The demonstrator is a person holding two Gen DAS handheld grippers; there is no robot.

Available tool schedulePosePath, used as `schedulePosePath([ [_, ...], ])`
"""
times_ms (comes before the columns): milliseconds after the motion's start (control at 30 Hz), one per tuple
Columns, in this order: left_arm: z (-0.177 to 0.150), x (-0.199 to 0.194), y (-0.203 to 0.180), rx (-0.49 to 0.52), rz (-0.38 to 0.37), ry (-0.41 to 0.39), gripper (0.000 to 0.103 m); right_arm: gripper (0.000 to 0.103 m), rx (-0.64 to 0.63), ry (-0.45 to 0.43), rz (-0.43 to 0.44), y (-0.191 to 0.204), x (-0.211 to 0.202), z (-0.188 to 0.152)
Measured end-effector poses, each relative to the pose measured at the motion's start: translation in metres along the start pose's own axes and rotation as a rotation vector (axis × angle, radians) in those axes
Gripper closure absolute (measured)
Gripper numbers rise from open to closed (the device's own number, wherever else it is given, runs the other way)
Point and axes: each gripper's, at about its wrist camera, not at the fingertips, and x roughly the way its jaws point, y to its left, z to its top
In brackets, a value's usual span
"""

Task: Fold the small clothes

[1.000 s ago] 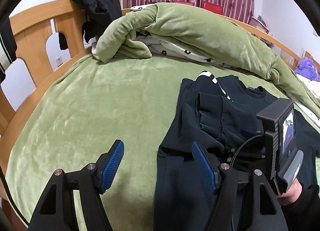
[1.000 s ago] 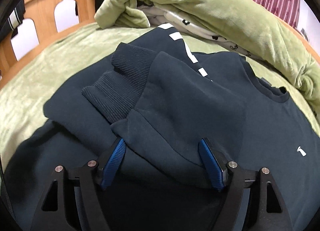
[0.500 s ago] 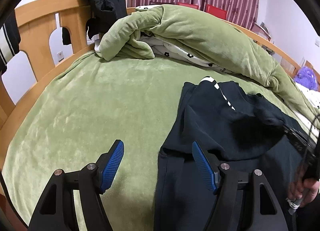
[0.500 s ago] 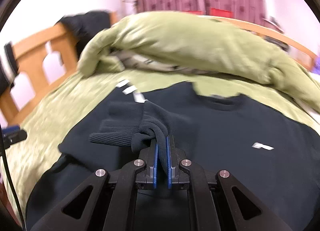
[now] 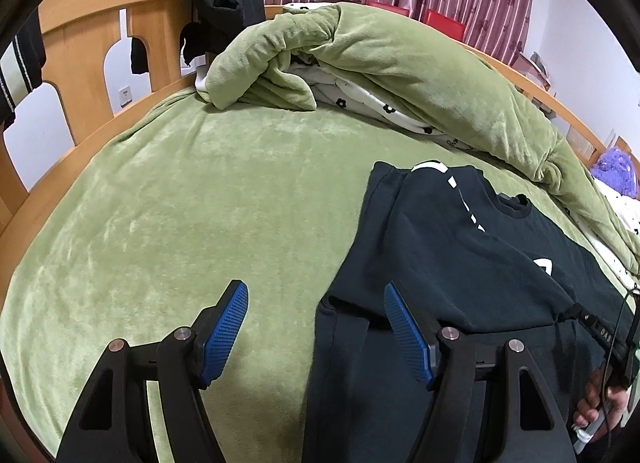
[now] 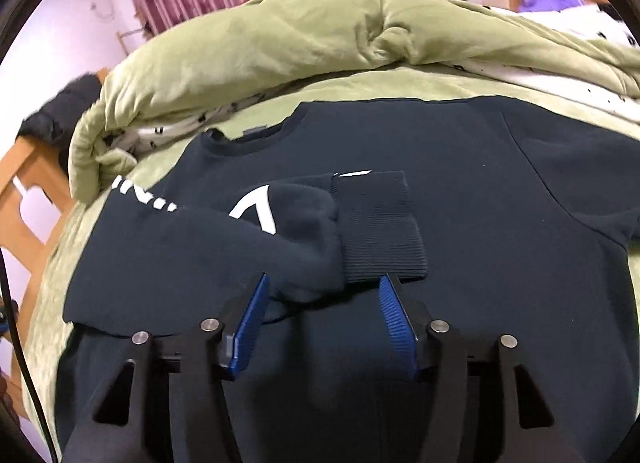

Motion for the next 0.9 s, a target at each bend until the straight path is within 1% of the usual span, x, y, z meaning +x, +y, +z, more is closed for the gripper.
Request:
schedulePosePath([
  [67,-0.001,0.002,-0.003,0.009,0.002,0.002,0.034,0.041,0.019,0.007,-0.006,0.000,0.007,0.007],
  [200,-0.002,0.006,-0.011,0.022,0.006,0.011,0.034,0.041,0.070,0.033,-0.001,-0.004,0.030,0.018],
  [300,-0.003,0.007,-0.017,0.034,0.013,0.013,0.034,0.042,0.087,0.032,-0.022,-0.005,0.042,0.025],
  [333,-0.003,0.008,-0.019,0.038,0.016,0.014,0.034,0.054,0.075,0.025,-0.030,-0.003,0.045,0.028],
  [367,-0.003,0.009,-0.020,0.041,0.018,0.015,0.034,0.069,0.035,0.027,-0.032,0.004,0.049,0.031],
  [400,-0.003,0.009,-0.021,0.044,0.020,0.016,0.034,0.093,0.001,0.045,-0.024,0.008,0.053,0.032],
  [433,-0.003,0.010,-0.022,0.045,0.021,0.018,0.034,0.094,-0.035,0.046,-0.030,0.014,0.055,0.033],
  [467,-0.003,0.011,-0.023,0.046,0.022,0.020,0.034,0.094,-0.060,0.021,-0.038,0.017,0.052,0.034],
  [533,-0.003,0.011,-0.024,0.048,0.021,0.021,0.034,0.095,-0.084,-0.027,-0.019,0.018,0.038,0.037],
  [600,-0.003,0.011,-0.026,0.053,0.021,0.019,0.034,0.095,-0.056,-0.090,0.024,0.008,0.013,0.043],
  [633,-0.003,0.011,-0.026,0.054,0.022,0.019,0.034,0.095,-0.041,-0.119,0.028,0.002,0.001,0.046],
  [700,-0.003,0.011,-0.028,0.055,0.019,0.021,0.034,0.095,-0.033,-0.155,-0.005,-0.010,-0.015,0.049],
  [767,-0.002,0.011,-0.028,0.056,0.015,0.021,0.034,0.095,-0.025,-0.138,-0.018,-0.022,-0.018,0.049],
  [867,-0.002,0.009,-0.032,0.067,0.018,0.010,0.034,0.094,-0.009,-0.069,-0.055,-0.038,-0.006,0.044],
  [900,-0.003,0.008,-0.033,0.071,0.021,0.006,0.034,0.092,0.000,-0.031,-0.061,-0.043,0.002,0.040],
])
